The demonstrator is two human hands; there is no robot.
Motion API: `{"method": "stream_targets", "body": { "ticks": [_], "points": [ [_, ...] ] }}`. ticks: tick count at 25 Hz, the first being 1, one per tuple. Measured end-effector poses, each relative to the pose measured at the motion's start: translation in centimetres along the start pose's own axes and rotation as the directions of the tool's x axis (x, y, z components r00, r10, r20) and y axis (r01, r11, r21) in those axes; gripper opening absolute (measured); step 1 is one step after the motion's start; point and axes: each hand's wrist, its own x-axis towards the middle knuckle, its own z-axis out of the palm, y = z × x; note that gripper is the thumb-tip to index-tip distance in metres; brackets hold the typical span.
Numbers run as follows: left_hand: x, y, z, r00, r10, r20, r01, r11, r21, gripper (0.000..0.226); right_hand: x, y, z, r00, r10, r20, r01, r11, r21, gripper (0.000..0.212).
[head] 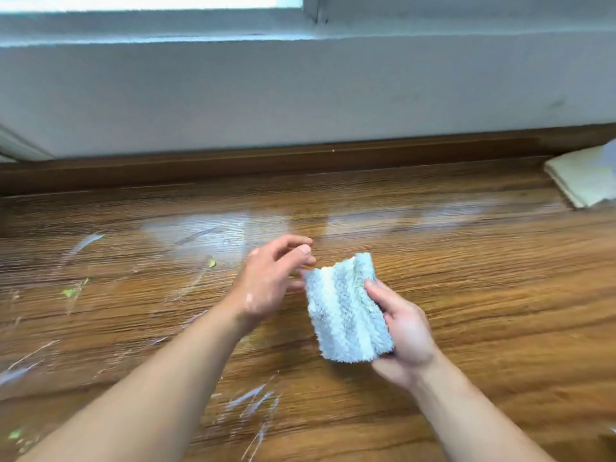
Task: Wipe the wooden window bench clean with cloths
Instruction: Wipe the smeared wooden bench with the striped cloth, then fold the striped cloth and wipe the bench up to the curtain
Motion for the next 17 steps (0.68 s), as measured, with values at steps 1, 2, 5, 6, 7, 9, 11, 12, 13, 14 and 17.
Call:
{"method": "stream_targets", "body": {
  "ticks": [1, 2, 5, 6, 7, 9, 11, 12, 13, 14, 17],
  "points": [
    [-1.6, -0.1, 1.7, 0.990, -0.104, 0.095, 0.121, 0.974, -0.194, 0.025, -0.3, -0.9, 0.3, 0.999, 0.046, 0.011, -0.047, 0.996, 0.080, 0.050],
    [-3.0, -0.3, 2.9, 0.979, -0.140, 0.146, 0.173, 0.953, -0.248, 0.027, -0.6, -1.5, 0.5, 0.998, 0.068, 0.012, -0.069, 0.991, 0.110, 0.052],
    [-5.5, -1.1, 5.8, 0.989, -0.146, 0.036, 0.151, 0.965, -0.213, 0.021, -1.9, -2.3, -0.3, 0.998, 0.060, 0.020, -0.062, 0.987, 0.151, 0.053],
    [-6.1, -1.2, 6.4, 0.990, -0.142, -0.021, 0.135, 0.969, -0.205, 0.018, -2.4, -2.3, -0.5, 0.999, 0.038, 0.025, -0.041, 0.988, 0.147, 0.049],
    [-6.5, -1.3, 6.8, 0.988, -0.132, -0.074, 0.117, 0.975, -0.187, 0.012, -3.0, -2.3, -0.8, 1.000, 0.006, 0.014, -0.007, 0.993, 0.120, 0.044],
    [-7.1, -1.3, 7.3, 0.982, -0.114, -0.149, 0.094, 0.986, -0.141, 0.008, -3.9, -2.1, -1.5, 0.995, -0.078, -0.061, 0.077, 0.997, -0.011, 0.035],
    [-7.6, -1.5, 7.3, 0.975, -0.112, -0.190, 0.096, 0.991, -0.095, 0.012, -4.6, -2.1, -2.1, 0.986, -0.132, -0.105, 0.118, 0.985, -0.127, 0.031],
    [-7.8, -1.4, 7.4, 0.975, -0.105, -0.198, 0.098, 0.994, -0.044, 0.016, -4.9, -2.1, -2.4, 0.984, -0.143, -0.108, 0.123, 0.978, -0.171, 0.029],
    [-8.0, -1.3, 7.5, 0.974, -0.093, -0.204, 0.099, 0.995, 0.022, 0.025, -5.2, -2.3, -2.4, 0.981, -0.156, -0.118, 0.129, 0.969, -0.209, 0.027],
    [-8.2, -1.3, 7.7, 0.974, -0.092, -0.209, 0.108, 0.992, 0.067, 0.033, -5.4, -2.4, -2.5, 0.975, -0.181, -0.132, 0.147, 0.961, -0.234, 0.026],
    [-8.6, -1.2, 8.2, 0.962, -0.094, -0.256, 0.117, 0.990, 0.080, 0.016, -5.9, -3.2, -2.6, 0.961, -0.248, -0.120, 0.213, 0.945, -0.247, 0.030]
  ]
}}
